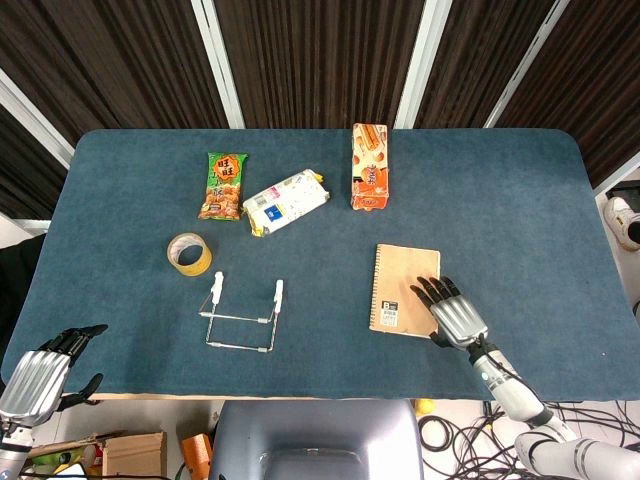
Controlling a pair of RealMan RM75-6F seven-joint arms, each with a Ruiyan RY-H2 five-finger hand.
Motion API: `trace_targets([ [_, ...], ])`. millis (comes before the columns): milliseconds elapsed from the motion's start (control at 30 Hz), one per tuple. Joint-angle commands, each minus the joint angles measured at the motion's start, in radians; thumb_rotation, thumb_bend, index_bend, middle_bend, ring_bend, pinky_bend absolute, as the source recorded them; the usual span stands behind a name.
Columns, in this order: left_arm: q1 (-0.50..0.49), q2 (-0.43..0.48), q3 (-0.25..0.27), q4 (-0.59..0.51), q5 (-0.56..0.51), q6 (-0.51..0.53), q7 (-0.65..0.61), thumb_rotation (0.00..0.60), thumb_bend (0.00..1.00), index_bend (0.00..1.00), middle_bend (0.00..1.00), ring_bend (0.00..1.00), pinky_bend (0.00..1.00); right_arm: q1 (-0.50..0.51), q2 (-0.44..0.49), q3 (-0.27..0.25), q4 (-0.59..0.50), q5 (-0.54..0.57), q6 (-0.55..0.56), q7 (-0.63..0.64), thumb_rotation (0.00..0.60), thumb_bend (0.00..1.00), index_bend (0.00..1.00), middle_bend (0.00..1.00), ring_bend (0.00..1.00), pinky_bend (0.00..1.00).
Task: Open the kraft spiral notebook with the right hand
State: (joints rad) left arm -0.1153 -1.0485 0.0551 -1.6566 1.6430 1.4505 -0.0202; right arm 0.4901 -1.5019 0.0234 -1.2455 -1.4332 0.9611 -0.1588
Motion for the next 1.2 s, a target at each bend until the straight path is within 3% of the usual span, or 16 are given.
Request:
trace_targets([
  [33, 0.0, 0.0, 0.0, 0.0, -0.001, -0.001, 0.0, 0.6, 0.32, 0.23, 0.29, 0.25, 0.47, 0.001, 0.0, -0.001, 0.0, 0.0, 0.001, 0.001, 0.6, 0.29, 0.0, 0.0, 0.0, 0.07],
  [433, -0.001, 0.0, -0.001, 0.0, -0.004, -0.003, 0.0, 0.6, 0.32, 0.23, 0.29, 0.25, 0.47, 0.005, -0.009, 0.001, 0.016, -0.007, 0.021, 0.007, 0.6, 0.29, 0.01, 0.0, 0.0, 0.07],
  [733, -0.003, 0.001, 0.003, 0.0, 0.006, -0.004, 0.0, 0.6, 0.32, 0.23, 0.29, 0.25, 0.47, 0.013, -0.079, 0.011, 0.12, -0.049, 0.083, 0.054, 0.6, 0.29, 0.19, 0.08, 0.0, 0.14],
  [1200, -0.005, 0.006, 0.007, -0.003, 0.009, -0.009, -0.005, 0.6, 0.32, 0.23, 0.29, 0.25, 0.47, 0.036, -0.142, 0.038, 0.21, -0.096, 0.171, 0.084, 0.6, 0.29, 0.19, 0.08, 0.01, 0.15],
])
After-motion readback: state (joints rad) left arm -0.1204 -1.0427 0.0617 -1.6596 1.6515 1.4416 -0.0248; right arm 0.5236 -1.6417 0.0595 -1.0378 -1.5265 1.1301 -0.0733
